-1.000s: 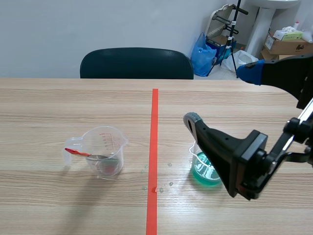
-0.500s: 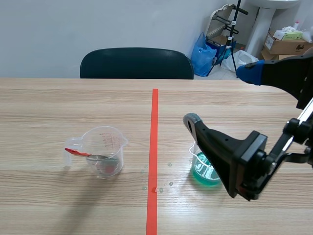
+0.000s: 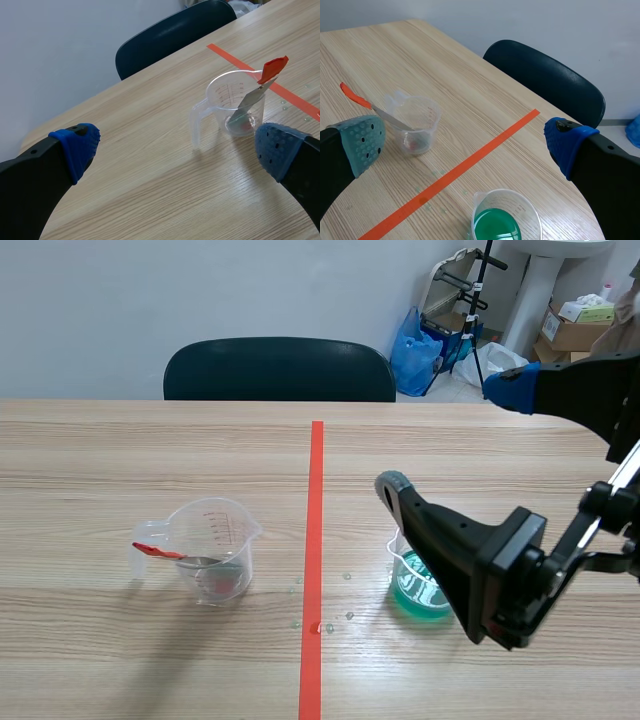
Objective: Do the redox reaction experiment
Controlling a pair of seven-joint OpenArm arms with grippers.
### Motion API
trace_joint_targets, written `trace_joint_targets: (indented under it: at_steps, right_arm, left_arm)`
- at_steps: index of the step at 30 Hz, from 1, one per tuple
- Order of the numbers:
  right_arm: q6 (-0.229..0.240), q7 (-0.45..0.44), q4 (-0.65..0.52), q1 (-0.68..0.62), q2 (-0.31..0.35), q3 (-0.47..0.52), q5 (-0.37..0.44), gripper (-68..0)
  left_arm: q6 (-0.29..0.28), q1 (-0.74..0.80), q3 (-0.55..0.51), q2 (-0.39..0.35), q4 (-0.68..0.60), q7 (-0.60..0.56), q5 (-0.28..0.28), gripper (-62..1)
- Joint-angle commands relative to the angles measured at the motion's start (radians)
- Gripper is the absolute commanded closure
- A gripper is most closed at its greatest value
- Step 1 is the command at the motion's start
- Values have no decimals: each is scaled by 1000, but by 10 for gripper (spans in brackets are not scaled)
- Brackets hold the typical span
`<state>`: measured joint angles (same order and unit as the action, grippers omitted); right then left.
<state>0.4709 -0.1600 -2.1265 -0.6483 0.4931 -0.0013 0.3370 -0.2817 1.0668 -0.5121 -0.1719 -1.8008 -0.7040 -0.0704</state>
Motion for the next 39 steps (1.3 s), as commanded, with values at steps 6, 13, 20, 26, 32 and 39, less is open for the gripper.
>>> trace_joint_targets:
  at_steps: [6,13,20,26,32,39]
  right_arm:
    - [-3,43,-6,12,2,2,7,-679]
    - [-3,68,-6,12,2,2,7,-679]
    - [-3,69,-6,12,2,2,7,-679]
    - [-3,68,-6,12,2,2,7,-679]
    - [-3,68,-6,12,2,2,7,-679]
    - [-3,68,-6,12,2,2,7,-679]
  left_arm:
    - [2,13,4,2,-5,-8,7,-623]
    - [2,13,4,2,-5,-5,7,-623]
    - [2,13,4,2,-5,-1,7,-623]
    - [2,13,4,2,-5,-2,7,-623]
    - [2,13,4,2,-5,-2,7,-623]
    - [2,13,4,2,-5,-2,7,-623]
